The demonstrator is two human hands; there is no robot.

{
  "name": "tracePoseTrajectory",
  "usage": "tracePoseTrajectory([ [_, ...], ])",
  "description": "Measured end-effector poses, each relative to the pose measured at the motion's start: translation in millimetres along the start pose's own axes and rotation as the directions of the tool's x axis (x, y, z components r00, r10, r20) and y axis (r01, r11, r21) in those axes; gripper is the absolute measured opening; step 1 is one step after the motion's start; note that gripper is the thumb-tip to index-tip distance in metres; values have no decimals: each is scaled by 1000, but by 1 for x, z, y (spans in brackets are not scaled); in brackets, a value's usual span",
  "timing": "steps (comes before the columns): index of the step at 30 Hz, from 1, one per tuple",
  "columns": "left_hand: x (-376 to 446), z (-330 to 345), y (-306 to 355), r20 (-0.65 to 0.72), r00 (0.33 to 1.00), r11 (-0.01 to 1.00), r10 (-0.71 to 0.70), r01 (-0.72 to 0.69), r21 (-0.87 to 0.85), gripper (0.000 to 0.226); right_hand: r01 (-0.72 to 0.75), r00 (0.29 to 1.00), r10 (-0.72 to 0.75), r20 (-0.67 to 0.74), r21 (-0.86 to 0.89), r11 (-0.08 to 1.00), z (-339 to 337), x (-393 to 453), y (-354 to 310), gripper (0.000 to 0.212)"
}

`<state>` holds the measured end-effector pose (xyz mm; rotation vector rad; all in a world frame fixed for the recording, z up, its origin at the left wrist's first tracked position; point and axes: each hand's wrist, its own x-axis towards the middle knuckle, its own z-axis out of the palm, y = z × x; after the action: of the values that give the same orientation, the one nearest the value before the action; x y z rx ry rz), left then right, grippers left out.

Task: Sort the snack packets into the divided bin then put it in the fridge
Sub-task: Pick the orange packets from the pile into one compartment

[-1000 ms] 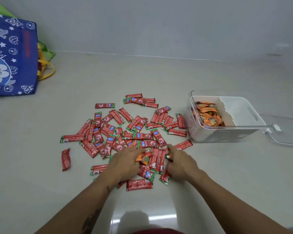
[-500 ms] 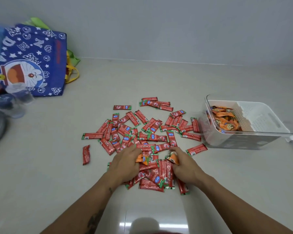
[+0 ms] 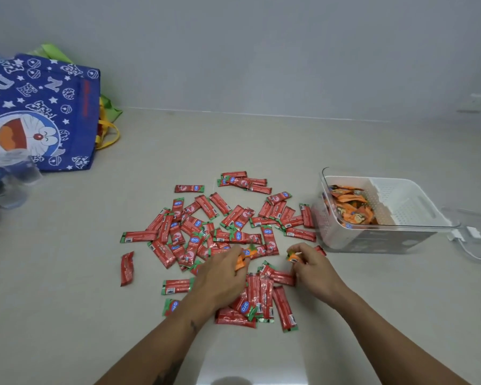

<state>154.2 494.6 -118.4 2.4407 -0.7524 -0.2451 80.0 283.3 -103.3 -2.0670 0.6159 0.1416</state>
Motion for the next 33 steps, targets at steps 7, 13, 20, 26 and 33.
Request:
tracePoseTrajectory([
  [7, 41, -6, 61, -48, 991, 989, 122, -126, -81, 3, 301, 909, -325, -261, -128, 945, -67, -18, -10, 33],
  [13, 74, -7, 122, -53, 995, 989, 89, -94, -113, 47, 344, 806, -413, -424, -232, 910, -132, 11, -9, 37],
  [20, 88, -1, 170, -110, 992, 967, 55, -80, -241, 24, 219, 939, -288, -188, -317, 923, -155, 56, -3, 53],
  [26, 109, 3, 199, -126, 990, 936, -68, 20, -352, 24, 330, 881, -455, -130, -521, 787, -171, 44, 26, 40],
  [33, 167, 12, 243, -65, 988, 941, -140, 112, -320, 26, 321, 834, -551, -21, -793, 517, -175, 28, 56, 33],
])
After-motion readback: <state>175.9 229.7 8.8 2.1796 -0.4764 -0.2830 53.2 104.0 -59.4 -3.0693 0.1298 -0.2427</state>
